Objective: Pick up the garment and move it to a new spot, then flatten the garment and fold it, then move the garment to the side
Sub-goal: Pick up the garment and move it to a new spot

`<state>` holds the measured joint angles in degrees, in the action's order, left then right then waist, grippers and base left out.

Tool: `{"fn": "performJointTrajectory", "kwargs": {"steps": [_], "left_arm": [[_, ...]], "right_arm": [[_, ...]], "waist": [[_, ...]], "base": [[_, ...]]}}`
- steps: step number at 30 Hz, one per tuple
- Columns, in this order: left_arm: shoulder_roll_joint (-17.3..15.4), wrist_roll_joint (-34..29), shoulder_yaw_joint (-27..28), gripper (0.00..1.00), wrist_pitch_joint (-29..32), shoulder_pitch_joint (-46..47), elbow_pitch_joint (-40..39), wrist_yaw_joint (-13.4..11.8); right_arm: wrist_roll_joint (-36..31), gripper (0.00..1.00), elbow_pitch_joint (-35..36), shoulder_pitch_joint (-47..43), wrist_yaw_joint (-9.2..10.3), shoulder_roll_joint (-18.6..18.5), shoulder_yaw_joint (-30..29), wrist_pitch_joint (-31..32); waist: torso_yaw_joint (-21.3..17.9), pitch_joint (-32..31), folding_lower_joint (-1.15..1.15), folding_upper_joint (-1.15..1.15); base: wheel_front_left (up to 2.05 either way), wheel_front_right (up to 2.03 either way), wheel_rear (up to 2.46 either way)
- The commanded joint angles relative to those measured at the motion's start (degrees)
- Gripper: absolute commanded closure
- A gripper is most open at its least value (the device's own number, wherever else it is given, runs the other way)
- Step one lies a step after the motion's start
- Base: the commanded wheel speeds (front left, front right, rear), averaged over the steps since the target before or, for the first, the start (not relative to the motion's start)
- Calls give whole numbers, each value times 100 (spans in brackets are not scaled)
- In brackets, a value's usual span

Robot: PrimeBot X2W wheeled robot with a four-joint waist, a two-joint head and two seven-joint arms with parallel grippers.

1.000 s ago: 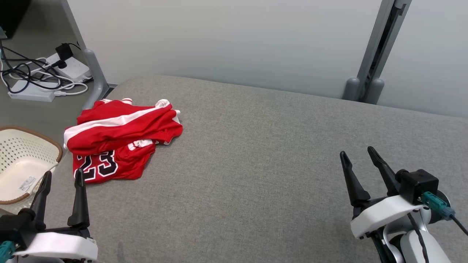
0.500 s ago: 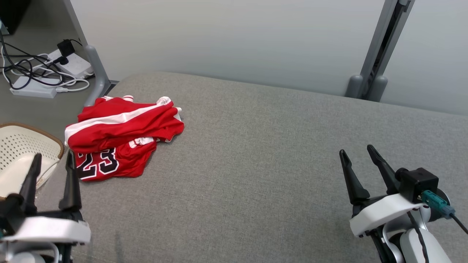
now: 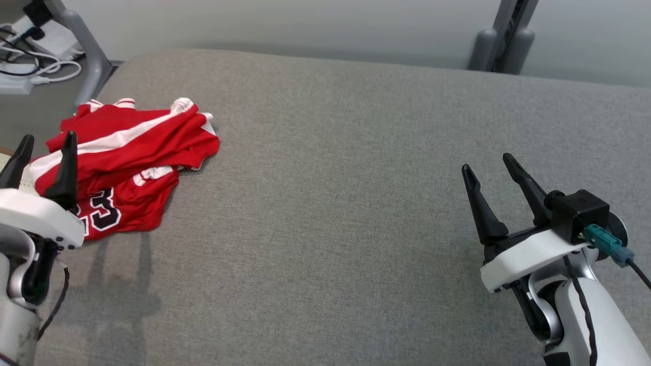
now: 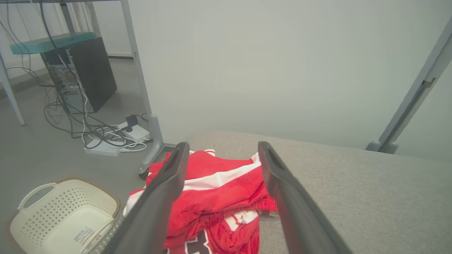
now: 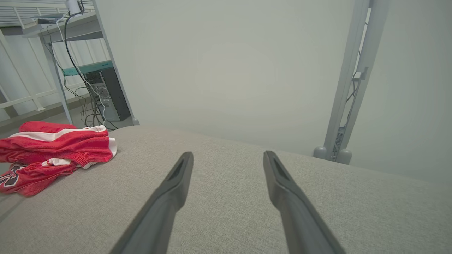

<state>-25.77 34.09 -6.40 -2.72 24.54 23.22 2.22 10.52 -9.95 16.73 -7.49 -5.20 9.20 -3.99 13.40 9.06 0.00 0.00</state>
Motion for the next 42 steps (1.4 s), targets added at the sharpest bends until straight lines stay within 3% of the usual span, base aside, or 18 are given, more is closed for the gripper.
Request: {"fn": "performJointTrajectory", "kwargs": {"steps": [1, 8, 21, 22, 23, 24, 29, 42], "left_arm": [[-12, 88, -9, 0, 76, 296, 338, 111], [-155, 296, -207, 0, 480, 1290, 1932, 431], [-282, 474, -547, 0, 1109, 2239, 3592, 522], [-282, 493, -569, 4, 1172, 2297, 3675, 525], [-285, 501, -597, 47, 1195, 2338, 3733, 528], [-285, 524, -621, 100, 1183, 2371, 3783, 531], [-347, 584, -805, 100, 779, 2489, 3893, 528], [-478, 422, -735, 100, -1009, 2640, 3703, 410]], "right_arm": [[-32, 0, 36, 119, -1, -46, 2, 32], [-96, 0, 72, 433, -1, -24, 78, 23], [-155, 0, -11, 722, -1, 45, 97, -103], [-160, 0, -21, 742, -1, 52, 105, -114], [-159, 0, -39, 759, -1, 63, 113, -126], [-156, 0, -49, 768, -1, 69, 119, -137], [-156, 0, -131, 799, -1, 91, 41, -193], [-159, 0, -139, 502, -1, 134, -216, -268]], "waist": [[-218, 394, 0, 0], [-458, 1033, 0, 0], [-618, 1616, 0, 0], [-623, 1630, 0, 0], [-630, 1638, 0, 0], [-636, 1643, 0, 0], [-600, 1590, 0, 0], [-488, 895, 0, 0]], "base": [[0, 0, 0], [0, 0, 0], [0, 0, 0], [0, 0, 0], [0, 0, 0], [0, 0, 0], [0, 0, 0], [0, 0, 0]]}}
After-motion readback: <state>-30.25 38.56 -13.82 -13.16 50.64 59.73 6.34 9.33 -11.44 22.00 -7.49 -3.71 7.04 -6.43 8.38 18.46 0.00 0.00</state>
